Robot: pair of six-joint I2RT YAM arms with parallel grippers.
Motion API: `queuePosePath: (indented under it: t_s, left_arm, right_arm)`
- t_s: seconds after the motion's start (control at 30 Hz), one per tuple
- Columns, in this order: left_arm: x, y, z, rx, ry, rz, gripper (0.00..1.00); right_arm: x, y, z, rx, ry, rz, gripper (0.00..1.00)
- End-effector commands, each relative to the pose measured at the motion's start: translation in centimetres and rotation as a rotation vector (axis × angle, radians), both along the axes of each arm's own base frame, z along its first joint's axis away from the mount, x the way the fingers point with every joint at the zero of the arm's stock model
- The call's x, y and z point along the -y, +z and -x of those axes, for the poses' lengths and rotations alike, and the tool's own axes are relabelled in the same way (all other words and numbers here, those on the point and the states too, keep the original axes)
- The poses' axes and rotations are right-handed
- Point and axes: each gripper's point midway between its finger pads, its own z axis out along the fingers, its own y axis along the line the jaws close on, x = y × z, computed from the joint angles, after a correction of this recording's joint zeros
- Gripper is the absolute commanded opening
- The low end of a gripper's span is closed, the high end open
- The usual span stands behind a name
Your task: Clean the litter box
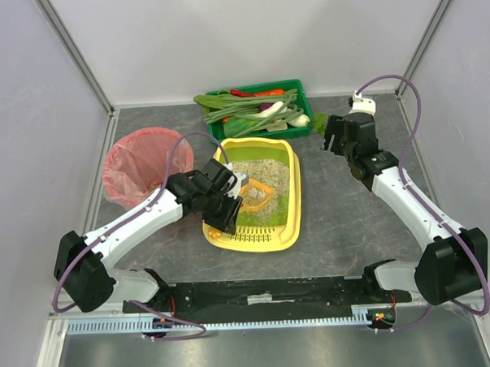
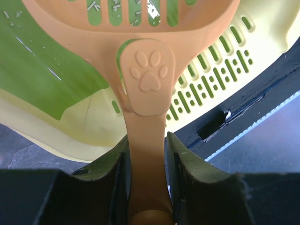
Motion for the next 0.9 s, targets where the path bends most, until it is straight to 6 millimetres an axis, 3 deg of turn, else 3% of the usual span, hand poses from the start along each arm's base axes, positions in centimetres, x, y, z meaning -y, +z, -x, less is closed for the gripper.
queuePosePath:
  t_s: [0.0, 0.07, 0.17, 0.3, 0.4, 0.5, 0.6, 0.7, 0.8, 0.87]
  left_arm:
    - [0.0, 0.6, -0.8, 0.003, 0.005, 0.026, 0.02]
    - [0.6, 0.7, 0.0, -0.001, -0.025, 0.028, 0.02]
    - [-1.3, 0.2, -1.7, 0.034, 0.019, -0.011, 0.02]
    - [-0.1, 0.5, -0.8, 0.001, -0.027, 0.032, 0.02]
    - [-0.8, 0.3, -2.0, 0.004, 0.028, 0.037, 0.02]
    - [0.7, 0.9, -0.7, -0.009, -0.027, 0.067, 0.02]
    - [-0.4, 0.7, -1.8, 0.04, -0.014, -0.004, 0.02]
    - [1.4, 1.7, -0.8, 0.025, -0.052, 0.054, 0.02]
    - [-0.2, 0.7, -2.0, 0.069, -0.03, -0.042, 0.02]
    - [0.9, 1.1, -1.3, 0.026, -0.038, 0.023, 0.02]
  right_arm:
    - [-0.1, 2.8, -1.2, 0.077, -0.013, -0.026, 0.8]
    - [0.0, 2.8, -1.3, 0.074, -0.015, -0.022, 0.8]
    - [0.0, 3.0, -1.3, 0.08, -0.014, -0.022, 0.8]
    - [-0.3, 2.9, -1.4, 0.076, -0.003, -0.026, 0.8]
    - [-0.1, 3.2, -1.4, 0.084, -0.009, -0.027, 0.8]
    - [-0.2, 3.0, -1.2, 0.081, -0.009, -0.026, 0.79]
    - [-0.1, 3.1, -1.1, 0.083, -0.012, -0.025, 0.8]
    - [0.0, 3.0, -1.0, 0.084, -0.013, -0.025, 0.8]
    - [0.0, 3.1, -0.9, 0.085, -0.015, -0.029, 0.8]
    - [0.0, 3.2, -0.9, 0.092, -0.016, -0.03, 0.8]
